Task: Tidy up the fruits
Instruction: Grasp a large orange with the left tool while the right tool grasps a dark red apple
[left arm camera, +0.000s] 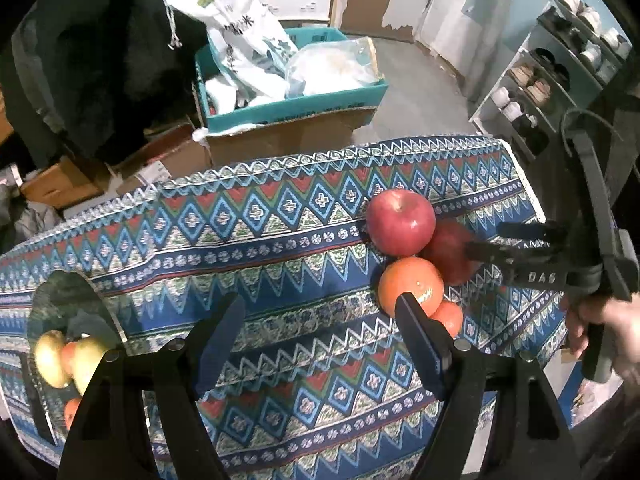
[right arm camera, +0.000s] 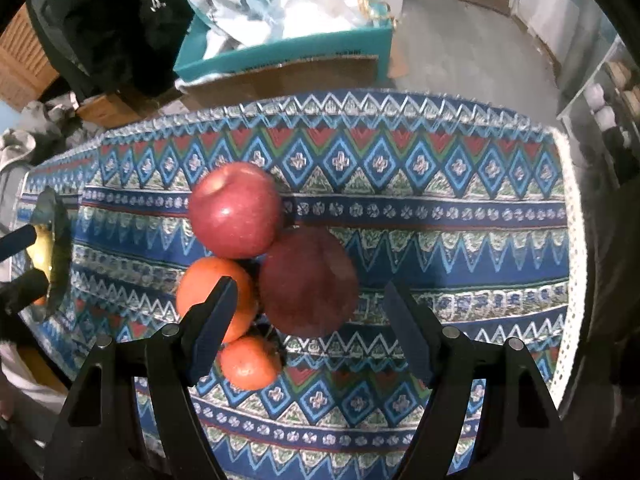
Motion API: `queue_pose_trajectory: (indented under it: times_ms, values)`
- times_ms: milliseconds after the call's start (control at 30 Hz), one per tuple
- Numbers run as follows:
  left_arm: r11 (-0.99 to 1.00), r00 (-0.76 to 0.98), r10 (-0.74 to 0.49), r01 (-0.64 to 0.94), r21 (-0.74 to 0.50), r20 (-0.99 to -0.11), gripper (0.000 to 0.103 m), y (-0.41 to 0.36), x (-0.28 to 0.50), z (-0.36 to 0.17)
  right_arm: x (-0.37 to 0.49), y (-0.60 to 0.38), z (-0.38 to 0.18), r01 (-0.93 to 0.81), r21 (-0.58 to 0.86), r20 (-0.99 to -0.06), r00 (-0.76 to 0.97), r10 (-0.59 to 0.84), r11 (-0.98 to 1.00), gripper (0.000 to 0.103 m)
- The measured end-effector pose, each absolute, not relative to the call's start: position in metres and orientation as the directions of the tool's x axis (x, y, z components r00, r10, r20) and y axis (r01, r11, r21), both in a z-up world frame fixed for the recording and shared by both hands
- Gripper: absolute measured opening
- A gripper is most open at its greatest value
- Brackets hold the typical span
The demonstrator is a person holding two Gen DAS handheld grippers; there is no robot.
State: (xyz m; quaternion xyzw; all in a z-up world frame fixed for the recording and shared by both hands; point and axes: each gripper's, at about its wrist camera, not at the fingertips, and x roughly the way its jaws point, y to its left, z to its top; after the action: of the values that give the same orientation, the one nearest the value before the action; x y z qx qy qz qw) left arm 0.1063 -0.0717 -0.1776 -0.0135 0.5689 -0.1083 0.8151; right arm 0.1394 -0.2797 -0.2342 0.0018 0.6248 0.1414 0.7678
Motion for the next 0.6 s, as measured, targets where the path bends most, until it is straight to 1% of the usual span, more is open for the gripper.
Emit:
queue_pose_trajectory:
  times_ms: [267,600]
  values:
    - [0.973,0.297,-0.188,0.183,-0.138,-0.936,0.079,-0.086,0.122,-0.202,0.150,-0.274,-0.260,-0.212,0.168,-0.971,0.130,0.198,0.963,0.076]
    - [0.974,0.264,-0.186,0.178,-0.142,-0.946,0.079,-0.089,0.132,-0.220,0.158,-0.268,-0.285,-0.160,0.236,-0.964,0.087,0.252,0.959,0.076]
